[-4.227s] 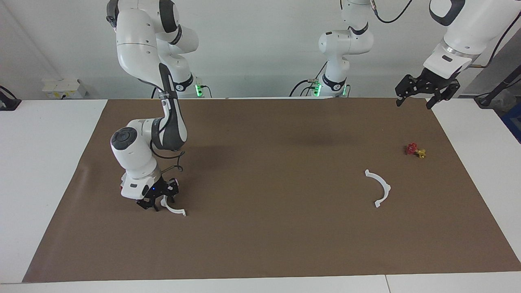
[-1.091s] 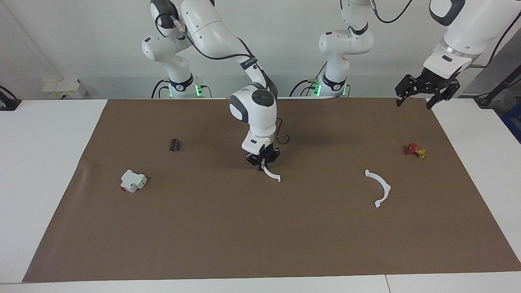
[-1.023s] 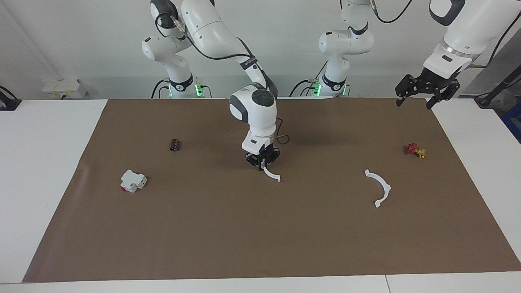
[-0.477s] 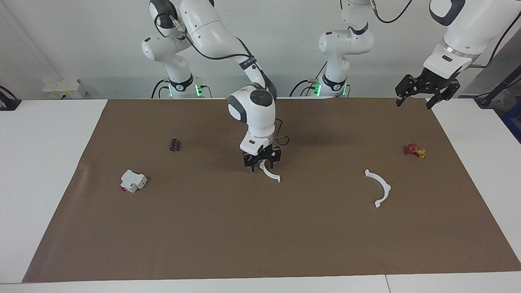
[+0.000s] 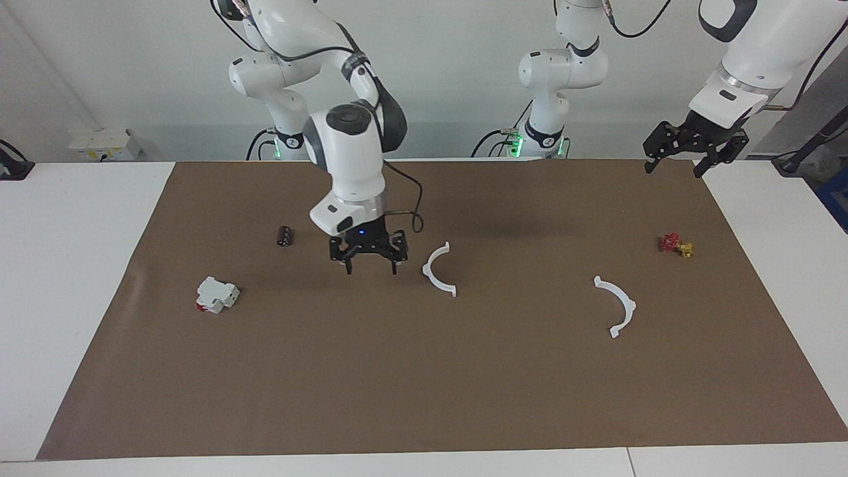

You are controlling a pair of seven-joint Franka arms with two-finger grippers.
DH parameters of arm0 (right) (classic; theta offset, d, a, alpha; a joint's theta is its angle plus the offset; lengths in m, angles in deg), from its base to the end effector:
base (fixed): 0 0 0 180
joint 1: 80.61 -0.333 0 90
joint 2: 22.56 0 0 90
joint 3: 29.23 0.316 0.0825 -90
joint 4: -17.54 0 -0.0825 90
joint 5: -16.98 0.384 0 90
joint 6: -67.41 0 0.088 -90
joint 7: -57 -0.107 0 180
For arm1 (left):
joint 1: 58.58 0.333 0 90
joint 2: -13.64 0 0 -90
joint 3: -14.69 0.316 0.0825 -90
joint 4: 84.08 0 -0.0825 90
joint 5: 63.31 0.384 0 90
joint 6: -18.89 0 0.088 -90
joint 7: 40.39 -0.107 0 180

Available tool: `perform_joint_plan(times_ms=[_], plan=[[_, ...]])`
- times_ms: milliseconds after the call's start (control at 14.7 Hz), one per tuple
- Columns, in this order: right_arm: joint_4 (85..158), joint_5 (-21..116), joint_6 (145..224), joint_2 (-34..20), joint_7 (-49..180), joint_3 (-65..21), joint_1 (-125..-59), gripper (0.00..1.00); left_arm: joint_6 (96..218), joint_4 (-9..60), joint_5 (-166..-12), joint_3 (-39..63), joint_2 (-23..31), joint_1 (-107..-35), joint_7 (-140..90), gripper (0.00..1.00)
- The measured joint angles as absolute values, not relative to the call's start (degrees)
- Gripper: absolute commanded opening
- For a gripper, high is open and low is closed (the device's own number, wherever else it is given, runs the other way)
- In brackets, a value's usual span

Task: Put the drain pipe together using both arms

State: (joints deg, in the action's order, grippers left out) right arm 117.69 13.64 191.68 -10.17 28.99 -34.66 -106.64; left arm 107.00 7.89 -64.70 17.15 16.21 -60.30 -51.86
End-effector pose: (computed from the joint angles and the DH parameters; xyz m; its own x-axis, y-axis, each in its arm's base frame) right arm 0.6007 0.2278 0.4667 0.9720 -0.0980 0.2137 -0.0938 -0.9951 -0.0297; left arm 0.5369 0.0048 0.6300 0.9822 -0.1870 -0.0169 -0.1864 -0.9820 0.0301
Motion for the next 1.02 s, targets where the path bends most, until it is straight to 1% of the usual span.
perform_joint_plan(times_ms=[136,545,818,1023], plan=[[116.84,13.64,186.96,-13.19,32.01,-34.75,-102.56,1.0,107.0,7.89,-64.7,17.15,16.21,-60.3,-51.86,1.0],[114.3,13.64,174.47,-18.79,44.9,-34.89,-91.22,1.0,105.35,7.92,-64.7,17.22,16.22,-60.29,-51.86,1.0],[109.71,13.71,163.52,-20.76,46.5,-34.85,-87.88,1.0,104.36,8.02,-64.7,17.26,16.26,-60.2,-51.86,1.0],[108.49,13.77,159.79,-21.4,48.41,-34.83,-84.91,1.0,107.32,10.86,-64.69,17.26,17.07,-60.2,-51.86,1.0]])
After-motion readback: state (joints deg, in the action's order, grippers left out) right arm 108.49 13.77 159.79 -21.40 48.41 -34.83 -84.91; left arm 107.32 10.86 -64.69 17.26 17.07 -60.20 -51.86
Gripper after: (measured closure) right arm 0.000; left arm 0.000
